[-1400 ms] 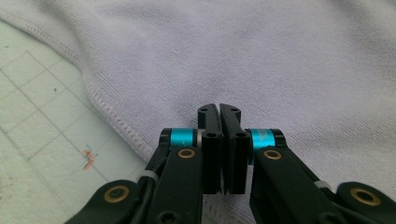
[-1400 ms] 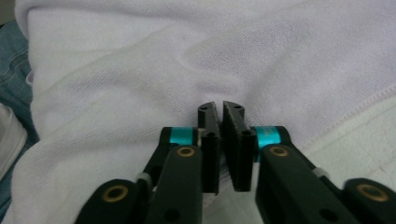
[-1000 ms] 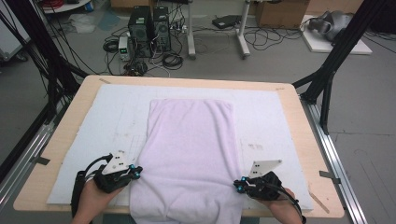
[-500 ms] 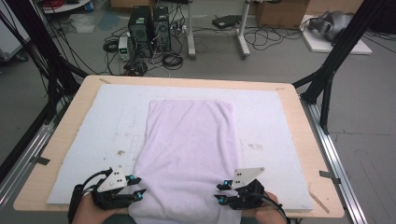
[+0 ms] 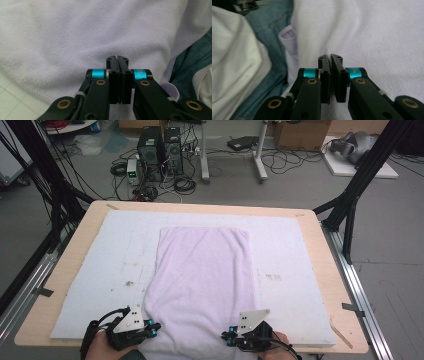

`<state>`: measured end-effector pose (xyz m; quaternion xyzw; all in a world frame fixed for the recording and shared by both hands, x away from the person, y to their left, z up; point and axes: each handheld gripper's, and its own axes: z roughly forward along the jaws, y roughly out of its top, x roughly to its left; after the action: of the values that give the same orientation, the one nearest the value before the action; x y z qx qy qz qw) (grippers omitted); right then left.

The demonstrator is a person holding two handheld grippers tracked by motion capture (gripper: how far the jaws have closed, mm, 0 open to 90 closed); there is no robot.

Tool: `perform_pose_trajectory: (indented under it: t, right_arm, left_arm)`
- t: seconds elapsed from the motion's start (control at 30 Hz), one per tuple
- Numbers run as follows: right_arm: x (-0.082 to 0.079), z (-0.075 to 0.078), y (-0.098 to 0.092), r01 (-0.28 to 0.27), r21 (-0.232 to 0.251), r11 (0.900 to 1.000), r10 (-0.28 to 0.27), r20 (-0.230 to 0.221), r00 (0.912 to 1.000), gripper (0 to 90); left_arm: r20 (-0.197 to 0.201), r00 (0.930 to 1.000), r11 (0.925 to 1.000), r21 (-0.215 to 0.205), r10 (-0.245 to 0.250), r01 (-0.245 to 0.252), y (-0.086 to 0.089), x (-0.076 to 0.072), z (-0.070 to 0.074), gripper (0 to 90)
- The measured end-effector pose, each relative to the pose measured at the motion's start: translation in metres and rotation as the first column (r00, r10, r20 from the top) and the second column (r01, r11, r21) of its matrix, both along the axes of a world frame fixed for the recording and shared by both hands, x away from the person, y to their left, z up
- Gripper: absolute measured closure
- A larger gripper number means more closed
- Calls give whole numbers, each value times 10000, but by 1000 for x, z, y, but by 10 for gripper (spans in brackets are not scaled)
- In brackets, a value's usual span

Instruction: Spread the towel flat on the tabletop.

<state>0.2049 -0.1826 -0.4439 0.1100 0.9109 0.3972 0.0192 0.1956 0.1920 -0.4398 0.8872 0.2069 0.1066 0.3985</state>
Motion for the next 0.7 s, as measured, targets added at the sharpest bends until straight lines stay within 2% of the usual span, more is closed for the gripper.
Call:
perform_pose_trajectory:
  t: [0.1,0.17,0.2,0.23,0.27,0.3,0.43,0.5,0.57,0.6,0.7]
  right_arm:
    - [-4,5,0,-371,35,9993,371,145,9992,860]
    - [-3,11,-6,-389,395,9985,386,104,9992,836]
    - [-1,14,-10,-314,698,9971,323,-120,9994,781]
    - [2,16,-13,-78,848,9964,95,-205,9997,745]
    - [5,17,-15,86,808,9967,-70,-199,9998,719]
    - [7,17,-16,228,702,9973,-217,-153,9996,701]
    - [15,16,-22,724,570,9957,-721,-70,9974,635]
    - [19,13,-27,1059,664,9922,-1051,-155,9943,625]
    - [24,10,-31,1317,693,9889,-1300,-288,9911,623]
    - [25,9,-32,1344,669,9887,-1324,-339,9906,624]
    - [29,1,-34,1309,161,9913,-1299,-544,9900,605]
  left_arm:
    - [-79,9999,9996,-271,-105,103,6,-12,7,882]
    - [-229,9996,9989,-440,-192,182,11,-14,11,874]
    - [-273,9995,9983,-569,-171,155,14,-13,12,849]
    - [-282,9996,9983,-588,36,-53,17,-11,13,762]
    - [-299,9991,9977,-602,291,-308,20,-7,13,690]
    - [-325,9980,9956,-749,535,-558,23,-3,12,682]
    - [-259,9925,9899,-738,1198,-1214,29,13,6,665]
    - [-293,9904,9896,-465,1351,-1364,27,20,0,668]
    - [-263,9912,9911,-262,1297,-1304,24,22,-6,687]
    - [-261,9910,9902,-448,1314,-1325,24,22,-7,693]
    - [-443,9911,9904,-536,1253,-1276,26,26,-6,715]
